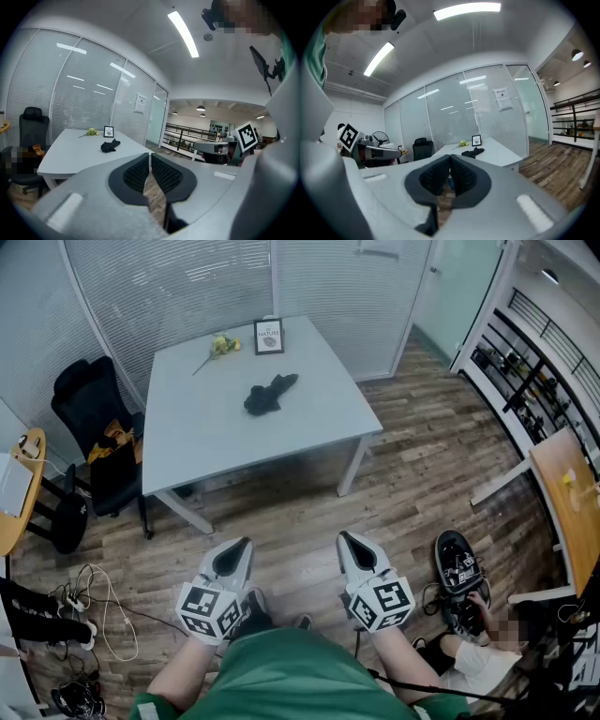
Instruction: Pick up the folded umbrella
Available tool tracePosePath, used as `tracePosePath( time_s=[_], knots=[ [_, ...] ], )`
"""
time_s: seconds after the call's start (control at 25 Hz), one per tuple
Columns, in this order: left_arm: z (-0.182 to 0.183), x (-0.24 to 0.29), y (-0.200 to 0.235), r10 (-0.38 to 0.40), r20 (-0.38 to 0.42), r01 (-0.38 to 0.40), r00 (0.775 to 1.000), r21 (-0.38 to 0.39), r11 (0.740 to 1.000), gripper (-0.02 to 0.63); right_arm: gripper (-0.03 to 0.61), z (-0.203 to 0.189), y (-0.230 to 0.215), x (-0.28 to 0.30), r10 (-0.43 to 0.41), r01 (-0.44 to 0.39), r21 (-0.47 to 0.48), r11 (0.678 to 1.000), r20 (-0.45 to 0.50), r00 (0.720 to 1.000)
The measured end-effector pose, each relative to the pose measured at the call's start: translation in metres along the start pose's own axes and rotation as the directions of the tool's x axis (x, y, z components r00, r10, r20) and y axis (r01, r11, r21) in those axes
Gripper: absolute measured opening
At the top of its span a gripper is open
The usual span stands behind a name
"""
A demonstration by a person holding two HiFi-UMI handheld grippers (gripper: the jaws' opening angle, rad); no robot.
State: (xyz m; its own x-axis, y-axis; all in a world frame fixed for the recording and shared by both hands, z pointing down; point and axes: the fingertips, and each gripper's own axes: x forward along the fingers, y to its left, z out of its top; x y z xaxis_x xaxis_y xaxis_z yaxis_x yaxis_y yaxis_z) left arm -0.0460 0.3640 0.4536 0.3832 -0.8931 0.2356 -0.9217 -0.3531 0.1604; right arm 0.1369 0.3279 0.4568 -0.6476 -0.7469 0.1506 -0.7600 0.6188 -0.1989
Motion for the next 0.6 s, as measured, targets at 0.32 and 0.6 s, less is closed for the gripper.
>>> tracePosePath(
  time_s=[0.32, 0.6],
  knots=[
    [-0.003, 0.002, 0.001, 0.015, -0.006, -0.015, 1.0, 0.004, 1.0, 0.025, 0.003, 0.006, -0.005, -0.003, 0.026, -0.031, 0.056, 0.998, 0.084, 0.996],
    [0.001, 0.016, 0.039, 0.045, -0.013, -0.045, 0.999, 0.025, 0.999, 0.026, 0.005, 0.006, -0.015, 0.021, -0.002, 0.0, 0.027, 1.0, 0.064, 0.998]
  ],
)
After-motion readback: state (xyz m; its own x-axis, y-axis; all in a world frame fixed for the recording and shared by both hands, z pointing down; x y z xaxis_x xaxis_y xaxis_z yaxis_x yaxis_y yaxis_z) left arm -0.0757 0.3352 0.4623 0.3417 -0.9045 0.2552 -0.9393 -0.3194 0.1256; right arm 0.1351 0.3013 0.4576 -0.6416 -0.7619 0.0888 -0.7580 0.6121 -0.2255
